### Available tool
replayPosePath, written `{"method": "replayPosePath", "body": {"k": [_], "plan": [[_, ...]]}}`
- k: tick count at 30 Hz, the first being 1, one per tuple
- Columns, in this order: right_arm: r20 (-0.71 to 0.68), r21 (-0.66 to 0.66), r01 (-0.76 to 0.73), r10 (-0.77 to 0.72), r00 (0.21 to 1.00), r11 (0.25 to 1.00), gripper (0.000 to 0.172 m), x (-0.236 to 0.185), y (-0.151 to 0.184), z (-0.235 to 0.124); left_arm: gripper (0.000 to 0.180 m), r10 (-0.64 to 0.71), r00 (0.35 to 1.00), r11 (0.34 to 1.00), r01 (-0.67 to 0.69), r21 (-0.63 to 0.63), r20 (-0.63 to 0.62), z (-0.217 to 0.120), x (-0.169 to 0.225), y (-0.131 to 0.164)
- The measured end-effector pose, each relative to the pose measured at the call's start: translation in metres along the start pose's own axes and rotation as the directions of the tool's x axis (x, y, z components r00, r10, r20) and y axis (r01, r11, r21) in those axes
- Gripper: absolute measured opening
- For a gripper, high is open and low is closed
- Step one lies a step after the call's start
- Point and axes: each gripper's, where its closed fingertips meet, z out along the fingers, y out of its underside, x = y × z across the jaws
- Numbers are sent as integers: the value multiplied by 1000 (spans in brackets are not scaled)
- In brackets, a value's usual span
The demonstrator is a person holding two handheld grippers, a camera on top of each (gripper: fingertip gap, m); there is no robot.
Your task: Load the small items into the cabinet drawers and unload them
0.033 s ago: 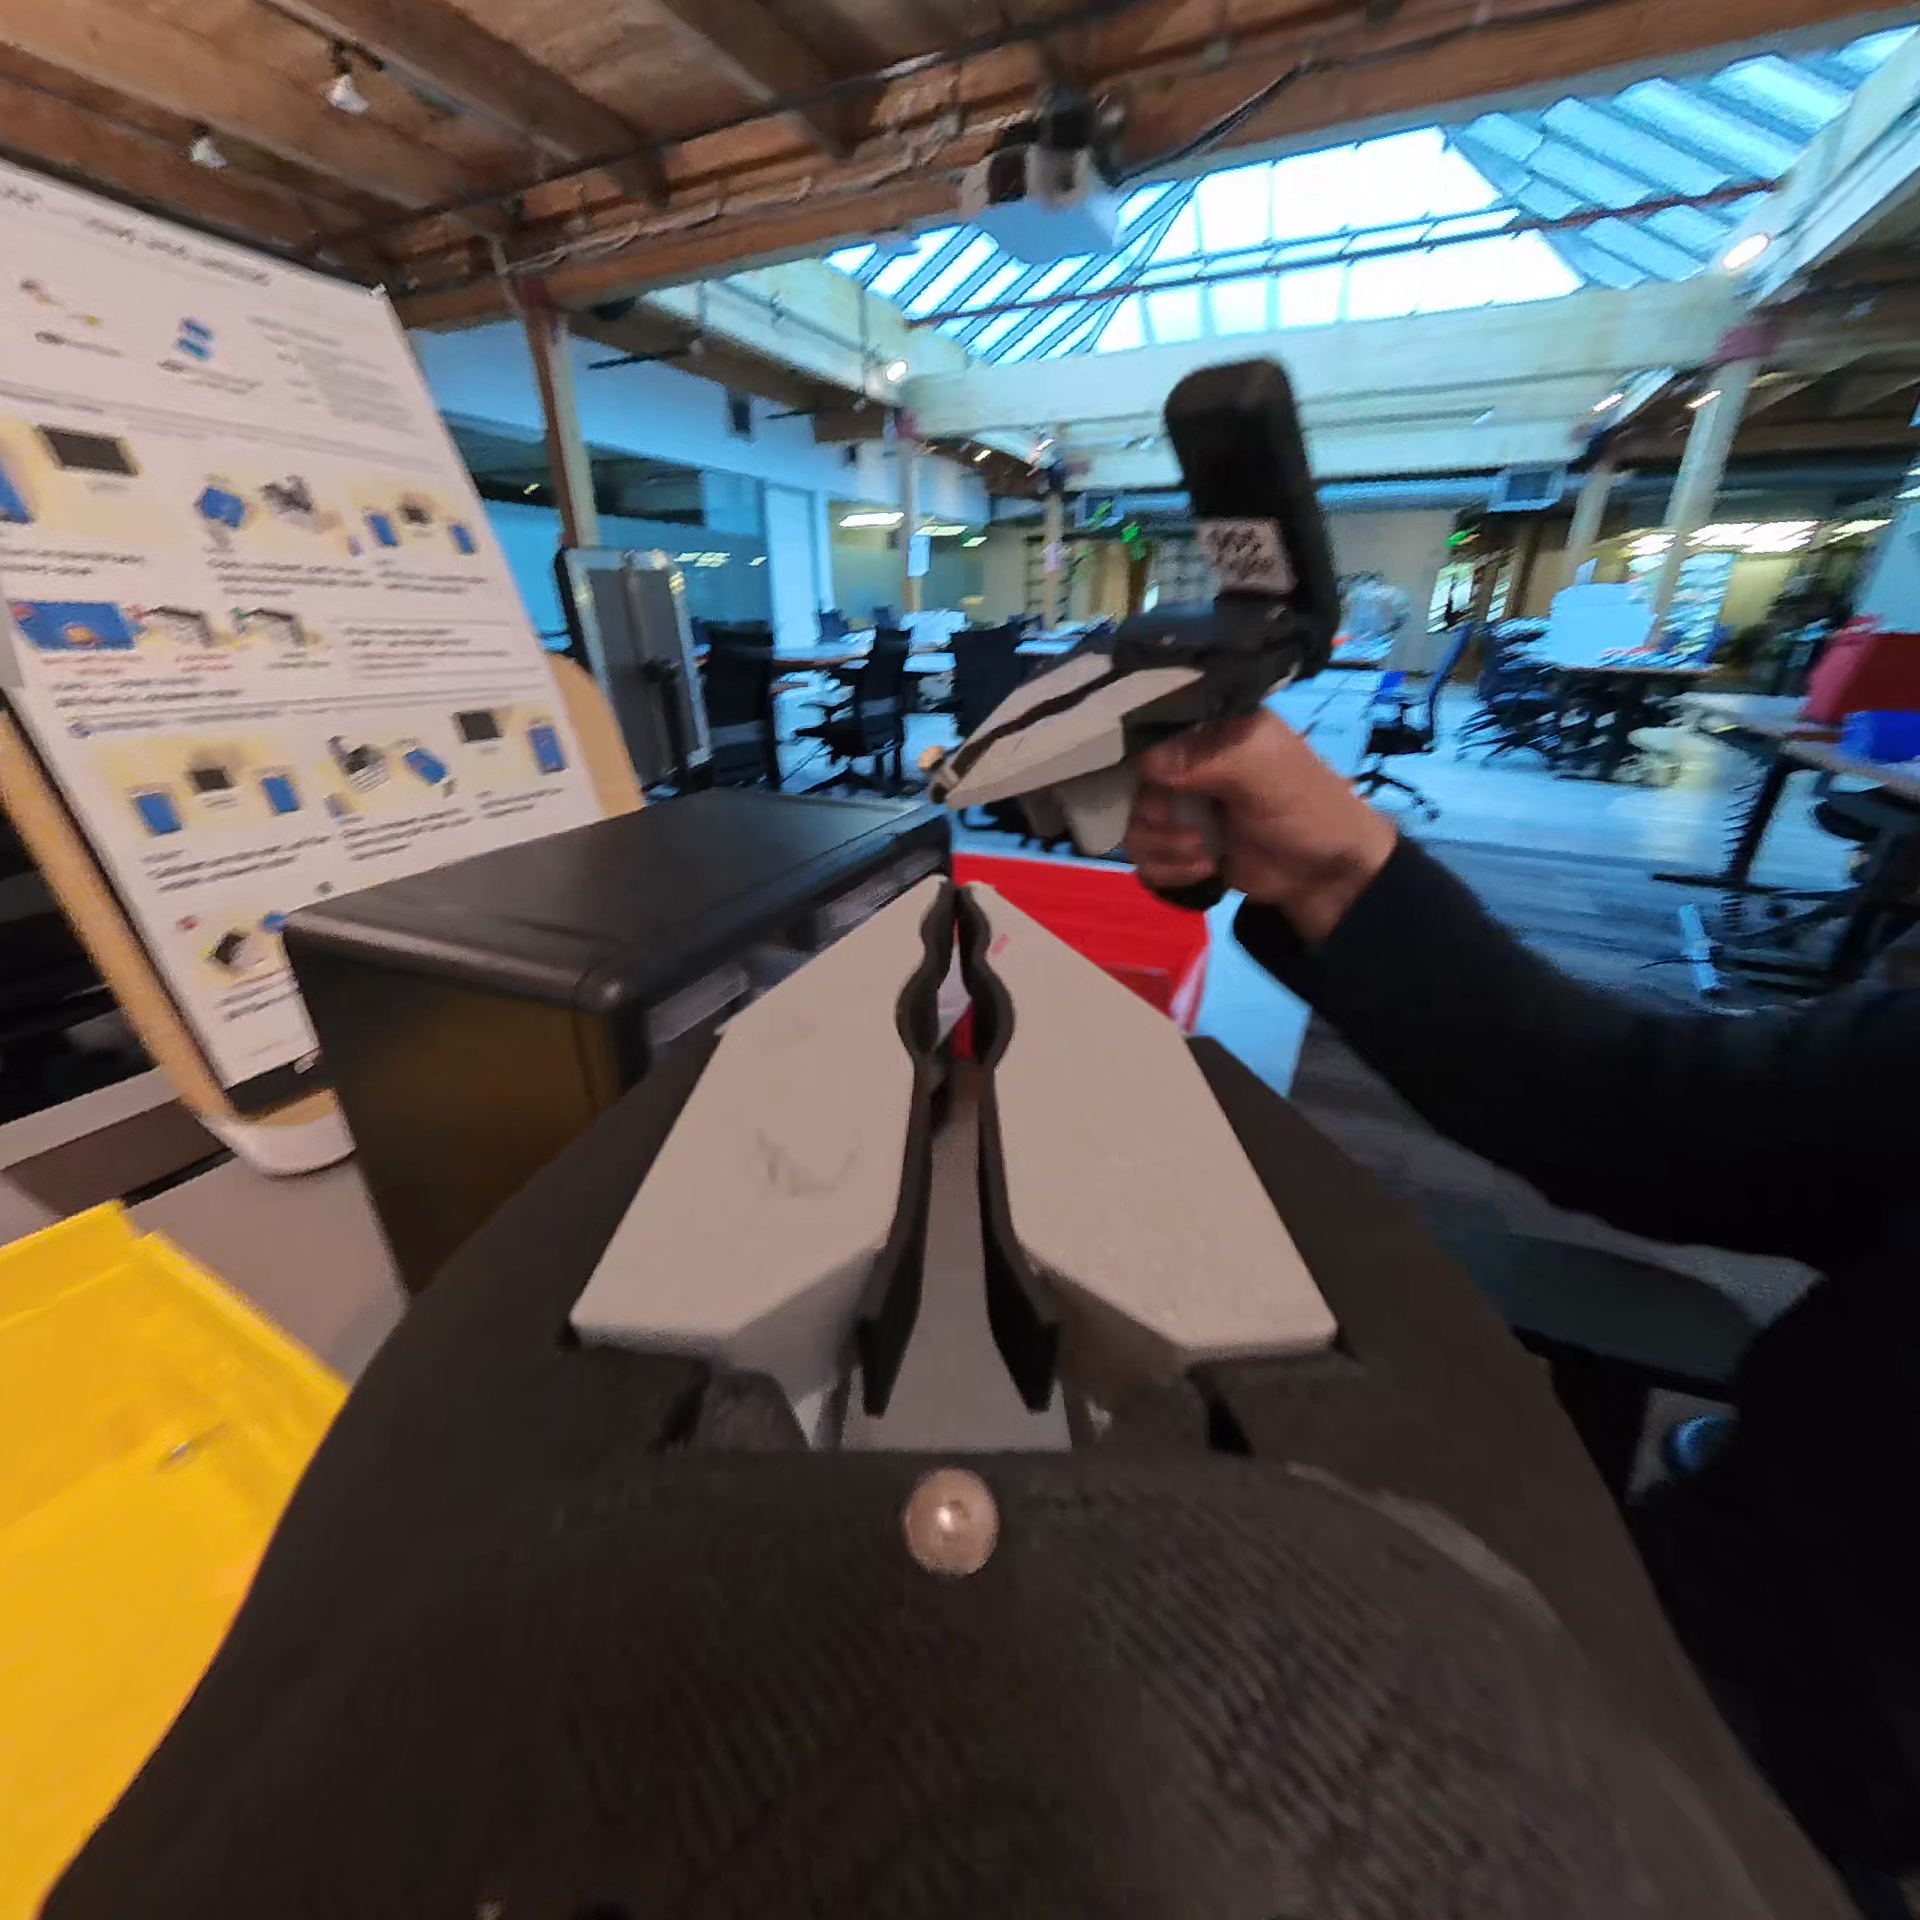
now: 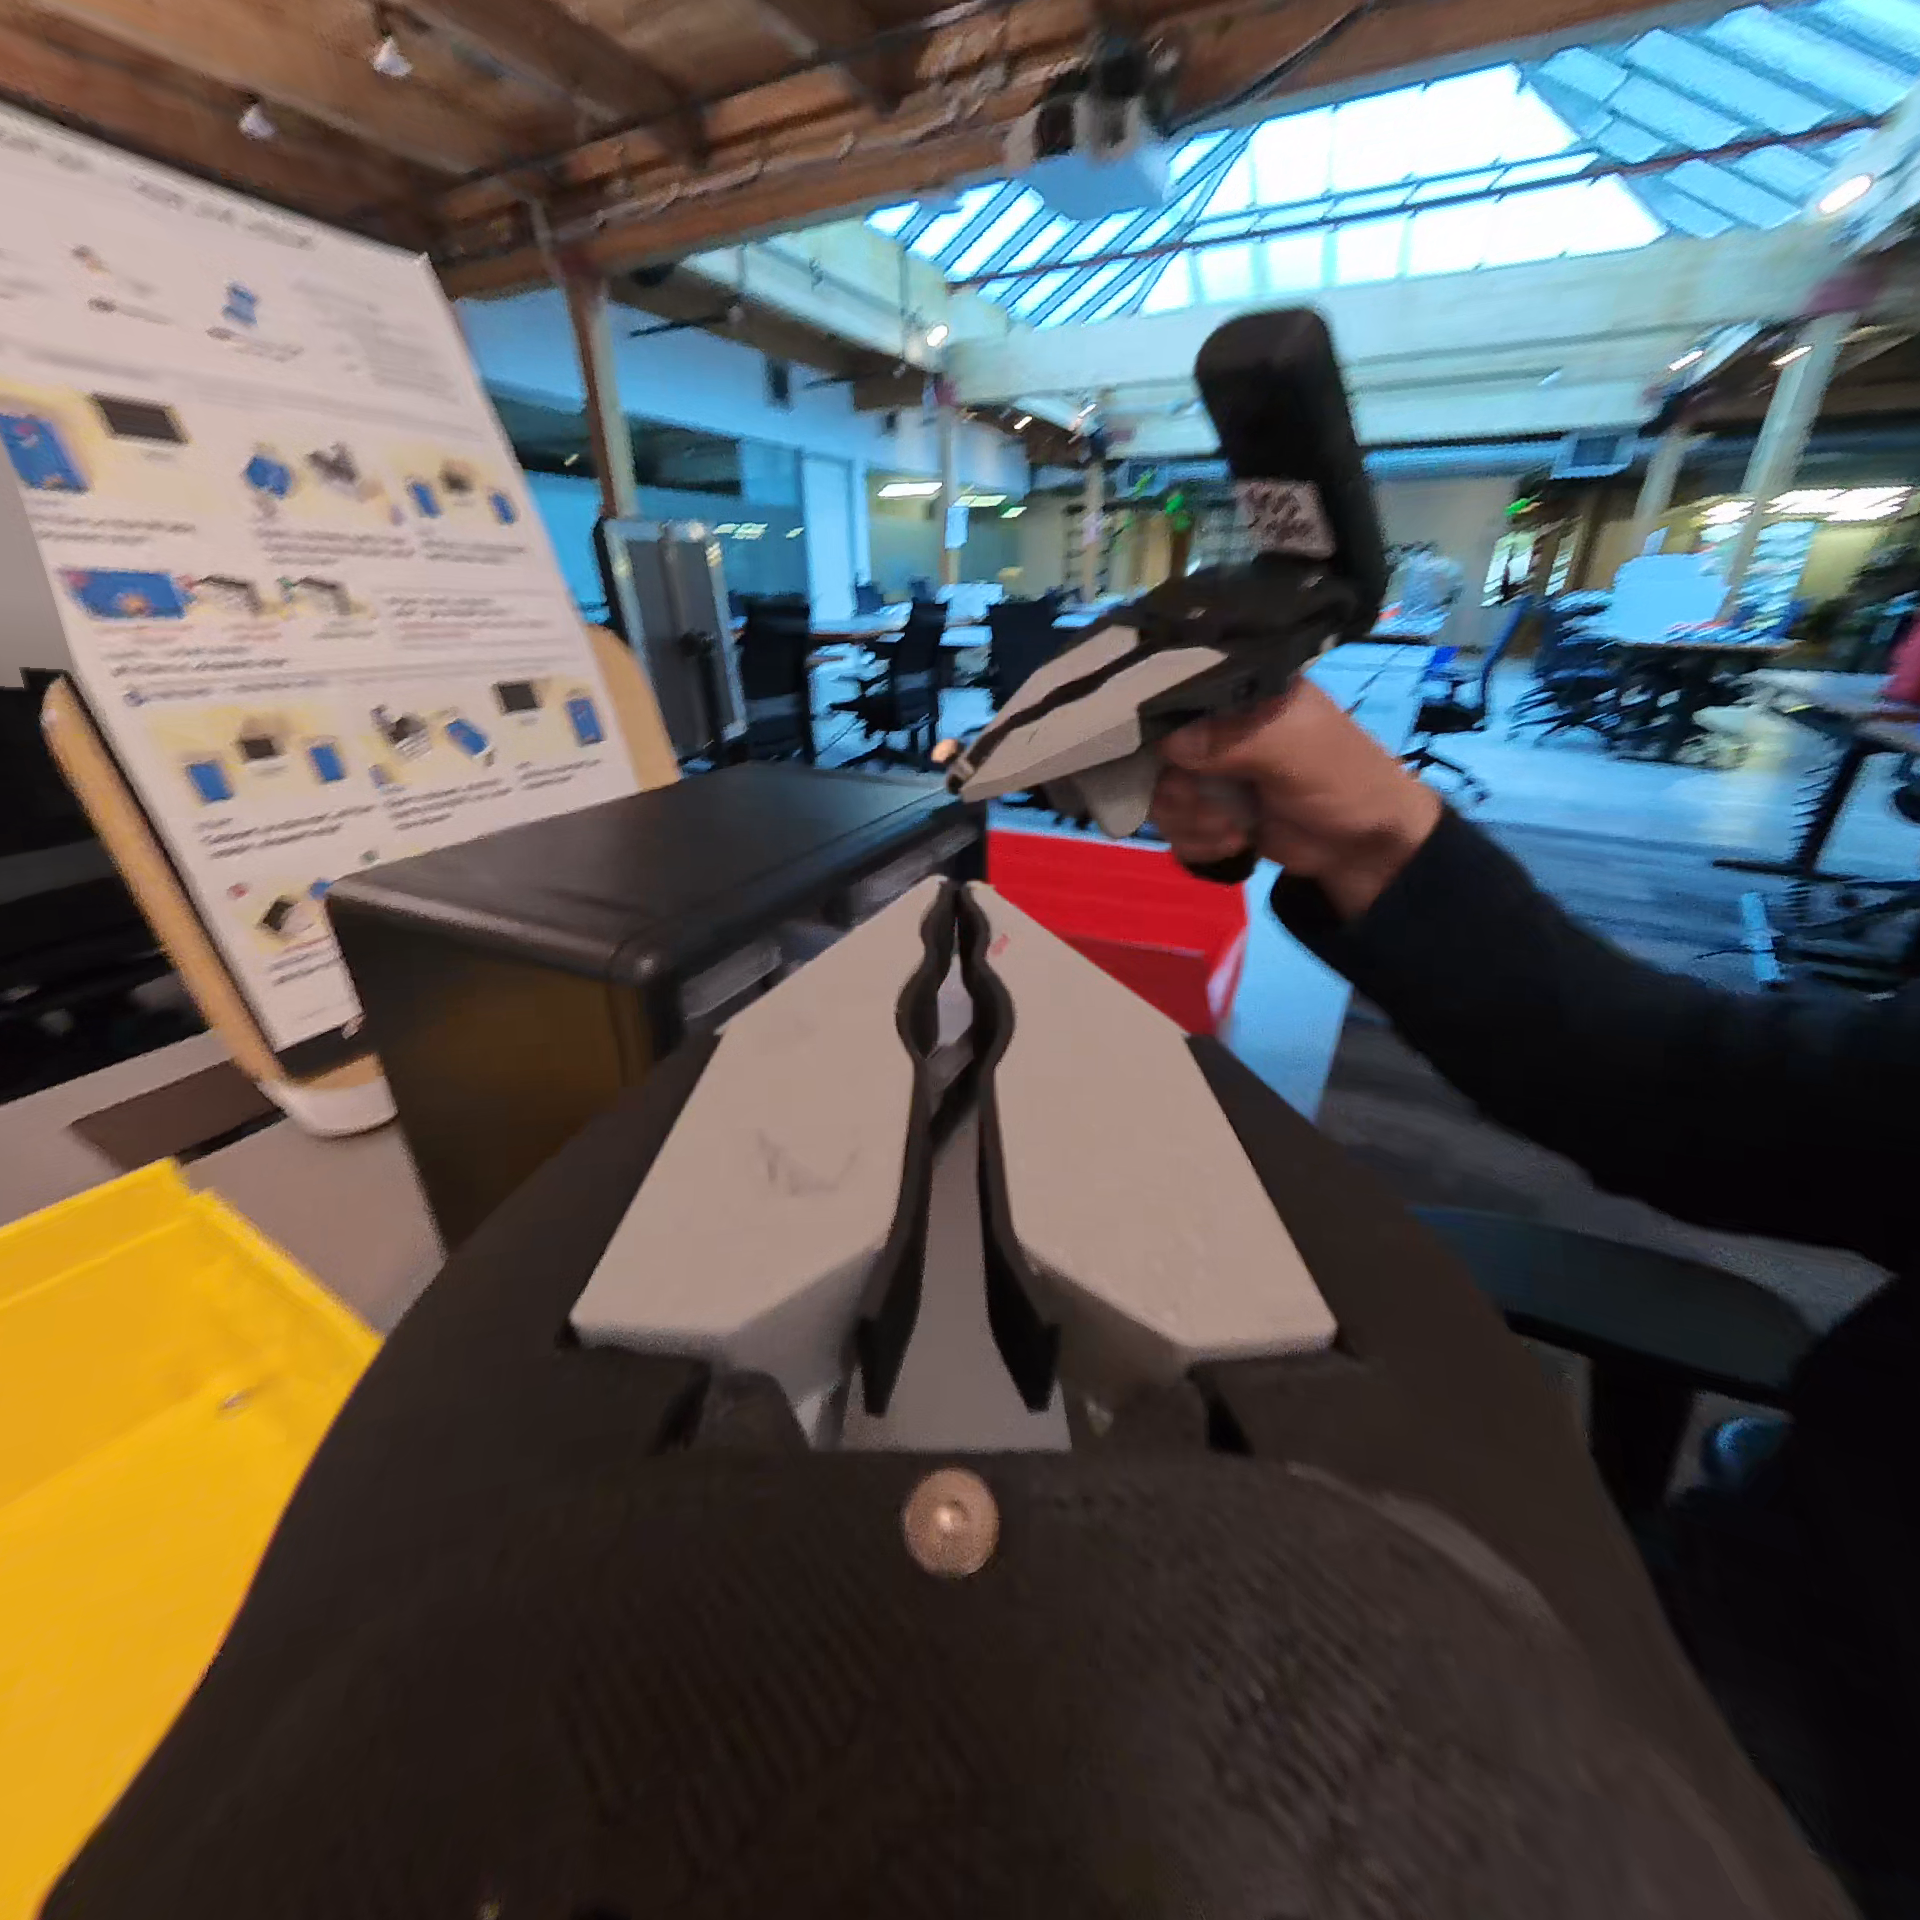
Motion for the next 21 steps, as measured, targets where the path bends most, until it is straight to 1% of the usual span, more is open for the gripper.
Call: {"method": "replayPosePath", "body": {"k": [1,3,5,7,9,11,13,14,17,18,21], "plan": [[-27,-80,27,-29,999,996,2,7,10,8,0,3,999,1000,-2,-31,35,3,-7,7],[-3,-227,47,-49,999,973,2,7,32,24,0,-11,997,996,19,-91,81,10,-20,24],[19,-307,60,-57,998,950,2,4,46,35,0,-39,994,989,53,-139,106,16,-28,39],[-53,-308,86,-107,993,948,2,13,44,40,4,-46,993,984,64,-168,110,24,-32,48],[-105,-281,100,-134,985,954,8,20,36,40,13,-41,995,983,56,-177,92,38,-34,50],[-108,-257,89,-120,987,962,12,20,30,37,25,-16,997,972,33,-231,73,57,-41,48],[-98,-250,87,-115,989,964,11,17,29,32,28,31,996,956,-7,-292,80,75,-53,42],[-94,-250,100,-127,987,963,8,15,30,28,29,64,994,945,-31,-325,90,84,-61,40],[-46,-229,155,-170,984,961,0,-3,33,11,30,156,982,887,-91,-453,108,102,-84,45],[-17,-220,162,-169,985,962,0,-12,35,6,31,180,977,866,-103,-490,112,107,-91,48],[112,-216,172,-150,982,961,0,-44,46,-6,26,247,960,817,-133,-561,131,114,-108,59]]}}
